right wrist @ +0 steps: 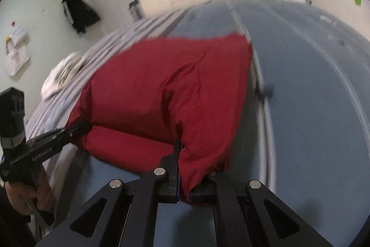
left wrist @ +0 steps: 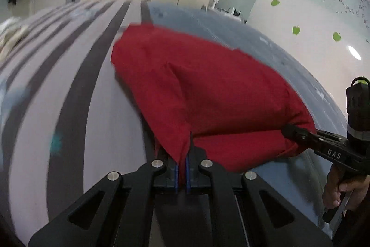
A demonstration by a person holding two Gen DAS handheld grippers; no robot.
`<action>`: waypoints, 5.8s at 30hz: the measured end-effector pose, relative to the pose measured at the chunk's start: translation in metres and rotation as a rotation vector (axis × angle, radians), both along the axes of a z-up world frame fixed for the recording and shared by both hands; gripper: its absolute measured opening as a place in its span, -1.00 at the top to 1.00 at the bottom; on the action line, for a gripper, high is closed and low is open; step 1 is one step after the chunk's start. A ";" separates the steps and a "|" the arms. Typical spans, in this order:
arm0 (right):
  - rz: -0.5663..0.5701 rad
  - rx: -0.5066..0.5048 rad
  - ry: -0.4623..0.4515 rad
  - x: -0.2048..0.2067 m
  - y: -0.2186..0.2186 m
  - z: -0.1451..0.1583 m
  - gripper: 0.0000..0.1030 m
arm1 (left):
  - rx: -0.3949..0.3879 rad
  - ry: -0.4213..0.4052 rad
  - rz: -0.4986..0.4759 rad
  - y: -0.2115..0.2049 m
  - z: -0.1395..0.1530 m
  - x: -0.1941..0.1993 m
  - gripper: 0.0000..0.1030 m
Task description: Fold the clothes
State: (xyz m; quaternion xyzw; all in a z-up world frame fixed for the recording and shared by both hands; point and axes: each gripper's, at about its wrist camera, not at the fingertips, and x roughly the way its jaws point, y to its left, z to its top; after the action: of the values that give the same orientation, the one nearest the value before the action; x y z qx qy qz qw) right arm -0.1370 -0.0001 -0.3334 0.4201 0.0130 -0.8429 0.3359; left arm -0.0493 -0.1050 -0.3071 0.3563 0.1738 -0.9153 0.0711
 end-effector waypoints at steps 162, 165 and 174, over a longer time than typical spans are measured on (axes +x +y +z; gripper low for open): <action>-0.193 0.081 0.001 0.028 0.061 0.009 -0.20 | 0.125 -0.049 0.160 -0.088 -0.006 0.046 -0.45; -0.173 0.091 -0.045 0.016 0.055 -0.009 -0.23 | 0.111 -0.048 0.152 -0.081 -0.012 0.038 -0.48; -0.126 0.026 -0.066 0.013 0.054 -0.015 -0.28 | 0.134 -0.051 0.040 -0.058 -0.018 0.017 -0.45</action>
State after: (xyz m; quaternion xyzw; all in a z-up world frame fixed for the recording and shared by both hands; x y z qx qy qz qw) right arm -0.1235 0.0542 -0.3479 0.4520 -0.0138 -0.8479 0.2768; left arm -0.0319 -0.1633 -0.3248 0.3800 0.2399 -0.8906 0.0700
